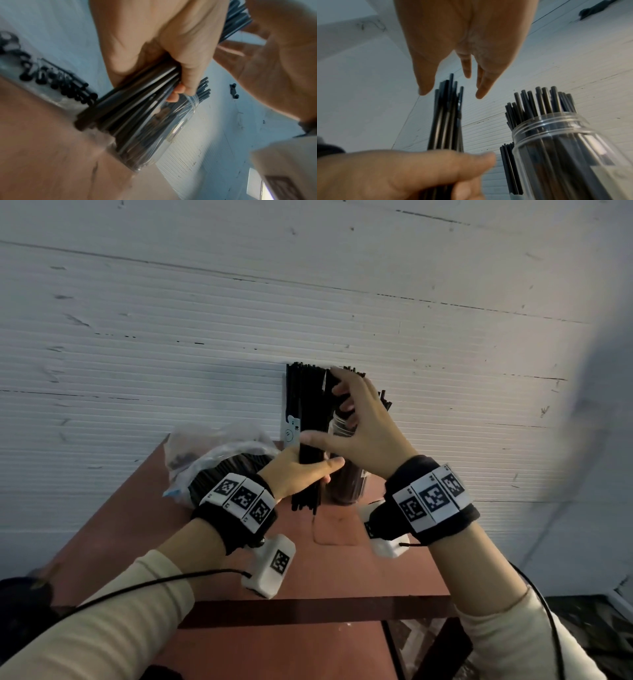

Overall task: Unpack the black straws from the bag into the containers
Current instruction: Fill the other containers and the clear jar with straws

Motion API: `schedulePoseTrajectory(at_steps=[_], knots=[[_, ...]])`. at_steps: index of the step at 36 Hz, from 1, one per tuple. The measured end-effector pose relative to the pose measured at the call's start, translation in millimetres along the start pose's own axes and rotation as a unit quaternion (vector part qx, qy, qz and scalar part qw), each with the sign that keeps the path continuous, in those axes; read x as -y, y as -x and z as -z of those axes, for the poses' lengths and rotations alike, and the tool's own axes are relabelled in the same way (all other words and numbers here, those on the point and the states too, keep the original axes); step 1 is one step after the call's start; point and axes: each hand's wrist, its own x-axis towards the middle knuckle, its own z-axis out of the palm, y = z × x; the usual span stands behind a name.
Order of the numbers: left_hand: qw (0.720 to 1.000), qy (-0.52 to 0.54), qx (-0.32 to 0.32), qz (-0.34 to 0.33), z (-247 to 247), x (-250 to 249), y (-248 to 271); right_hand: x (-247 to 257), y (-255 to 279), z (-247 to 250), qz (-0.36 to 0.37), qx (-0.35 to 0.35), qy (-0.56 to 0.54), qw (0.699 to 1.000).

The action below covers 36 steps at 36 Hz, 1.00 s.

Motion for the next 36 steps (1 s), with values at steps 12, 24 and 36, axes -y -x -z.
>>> schedulePoseTrajectory(at_steps=[12, 24, 36], knots=[[0.996, 0.011, 0.052, -0.077, -14, -22, -8, -11, 4, -1, -0.015, 0.009, -0.084, 0.996], [0.994, 0.055, -0.061, -0.074, -18, -37, -52, -22, -59, 89, -0.068, -0.197, -0.194, 0.959], [0.999, 0.042, 0.015, -0.023, -6, -8, -81, -60, -96, 99, -0.137, -0.165, -0.158, 0.964]])
